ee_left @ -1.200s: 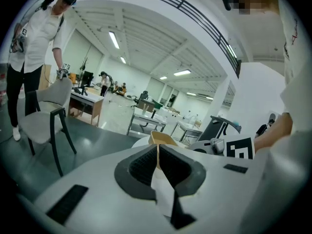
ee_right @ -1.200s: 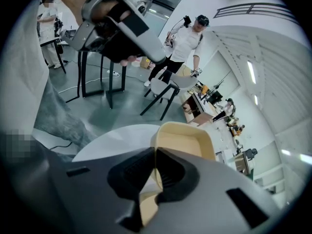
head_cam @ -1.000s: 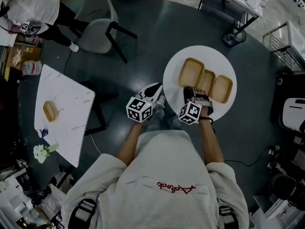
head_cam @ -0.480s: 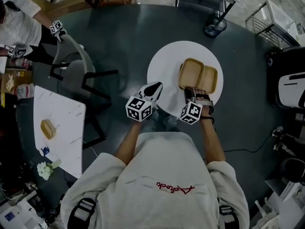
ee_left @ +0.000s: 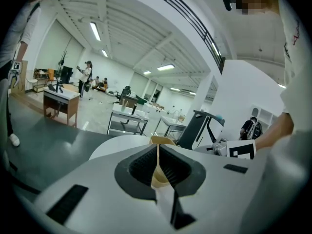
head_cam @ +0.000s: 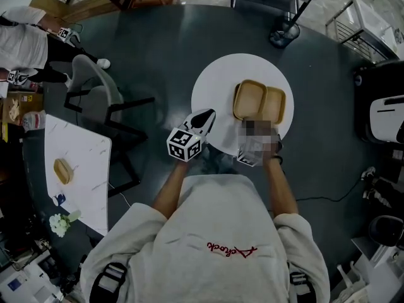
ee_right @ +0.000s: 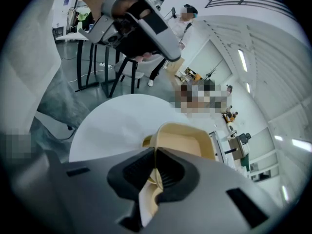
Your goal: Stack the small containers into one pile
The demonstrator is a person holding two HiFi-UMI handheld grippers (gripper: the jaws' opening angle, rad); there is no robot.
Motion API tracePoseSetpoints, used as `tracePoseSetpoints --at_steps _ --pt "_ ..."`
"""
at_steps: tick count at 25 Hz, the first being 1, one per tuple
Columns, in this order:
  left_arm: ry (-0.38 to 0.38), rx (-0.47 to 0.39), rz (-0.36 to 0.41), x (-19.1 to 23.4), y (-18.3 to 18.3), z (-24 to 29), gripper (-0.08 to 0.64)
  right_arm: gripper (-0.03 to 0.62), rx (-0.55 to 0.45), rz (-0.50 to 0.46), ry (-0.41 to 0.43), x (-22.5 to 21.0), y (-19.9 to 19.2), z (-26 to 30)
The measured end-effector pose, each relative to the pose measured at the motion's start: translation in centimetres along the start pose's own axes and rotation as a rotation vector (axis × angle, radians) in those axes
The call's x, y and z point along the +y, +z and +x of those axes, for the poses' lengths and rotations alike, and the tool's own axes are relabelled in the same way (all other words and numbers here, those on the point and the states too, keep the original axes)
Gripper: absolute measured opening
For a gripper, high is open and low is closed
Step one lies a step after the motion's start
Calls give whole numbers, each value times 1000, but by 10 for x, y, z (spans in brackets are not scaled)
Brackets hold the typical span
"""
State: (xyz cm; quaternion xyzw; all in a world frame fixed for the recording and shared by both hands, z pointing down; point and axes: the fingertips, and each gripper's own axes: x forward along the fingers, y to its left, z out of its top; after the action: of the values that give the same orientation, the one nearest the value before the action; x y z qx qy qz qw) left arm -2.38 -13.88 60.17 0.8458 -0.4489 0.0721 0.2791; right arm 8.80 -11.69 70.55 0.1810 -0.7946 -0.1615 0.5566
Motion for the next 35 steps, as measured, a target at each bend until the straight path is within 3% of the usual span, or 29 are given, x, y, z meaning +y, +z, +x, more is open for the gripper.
tracePoseSetpoints --at_steps 12,23,31,35 --pt "24 41 -55 11 -30 8 23 32 -15 -53 59 12 -8 17" --pt "31 42 -58 12 -31 13 23 32 -38 -128 113 19 -13 22" --pt "37 45 -62 12 -34 13 23 37 -33 -81 150 23 -18 29" --pt "35 44 -60 12 -34 11 23 92 -38 -57 167 28 -16 28"
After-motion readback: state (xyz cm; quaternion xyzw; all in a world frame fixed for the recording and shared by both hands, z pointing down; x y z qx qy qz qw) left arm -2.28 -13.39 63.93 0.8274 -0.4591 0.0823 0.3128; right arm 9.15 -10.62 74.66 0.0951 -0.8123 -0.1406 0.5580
